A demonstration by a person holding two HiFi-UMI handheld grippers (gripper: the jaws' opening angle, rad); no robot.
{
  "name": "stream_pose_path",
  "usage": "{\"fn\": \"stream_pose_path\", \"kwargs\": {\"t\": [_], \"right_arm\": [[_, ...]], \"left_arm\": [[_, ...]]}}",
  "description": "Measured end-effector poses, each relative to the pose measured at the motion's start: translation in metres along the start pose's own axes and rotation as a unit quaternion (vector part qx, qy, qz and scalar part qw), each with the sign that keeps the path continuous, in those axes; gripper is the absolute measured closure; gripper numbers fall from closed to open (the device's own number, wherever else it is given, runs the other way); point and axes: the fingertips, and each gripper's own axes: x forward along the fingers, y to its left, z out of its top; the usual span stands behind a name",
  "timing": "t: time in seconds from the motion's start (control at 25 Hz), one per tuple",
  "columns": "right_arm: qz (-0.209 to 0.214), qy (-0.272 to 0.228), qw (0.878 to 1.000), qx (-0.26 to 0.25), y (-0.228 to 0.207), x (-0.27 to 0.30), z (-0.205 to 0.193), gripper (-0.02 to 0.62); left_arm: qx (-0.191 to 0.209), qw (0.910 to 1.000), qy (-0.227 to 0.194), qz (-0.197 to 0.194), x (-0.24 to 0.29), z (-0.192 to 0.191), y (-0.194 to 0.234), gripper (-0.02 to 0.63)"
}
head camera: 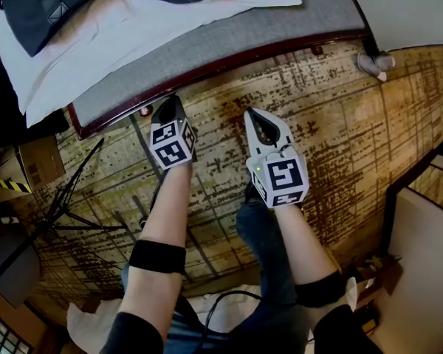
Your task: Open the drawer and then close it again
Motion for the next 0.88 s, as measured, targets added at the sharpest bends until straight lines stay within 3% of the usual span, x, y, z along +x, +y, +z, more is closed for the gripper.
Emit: {"fn": "stream_pose_path", "kwargs": {"t": [0.12, 0.24, 0.44, 0.72, 0.88], "right_arm": [[0.002, 0.004, 1.0, 0.0, 0.002, -0.002, 0.001, 0.592], [-0.001, 0.008, 1.0, 0.007, 0.005, -0.008, 0.004, 0.592], [0.0, 0.025, 1.0, 0.012, 0.021, -0.031, 0.022, 0.592], [-0.005, 0.031, 0.999, 0.033, 0.051, -0.106, 0.105, 0.592], [-0.003, 0.023, 0.999, 0.033, 0.069, -0.148, 0.165, 0.592]], "left_arm": [[0.008, 0.9999, 0.011, -0.006, 0.0, -0.002, 0.0, 0.604], [0.053, 0.9982, 0.024, -0.014, -0.009, 0.002, -0.004, 0.604], [0.081, 0.996, 0.019, -0.033, -0.07, 0.025, -0.006, 0.604], [0.141, 0.987, -0.015, -0.075, -0.216, 0.116, -0.03, 0.604], [0.142, 0.9857, -0.045, -0.078, -0.305, 0.181, -0.029, 0.604]]}}
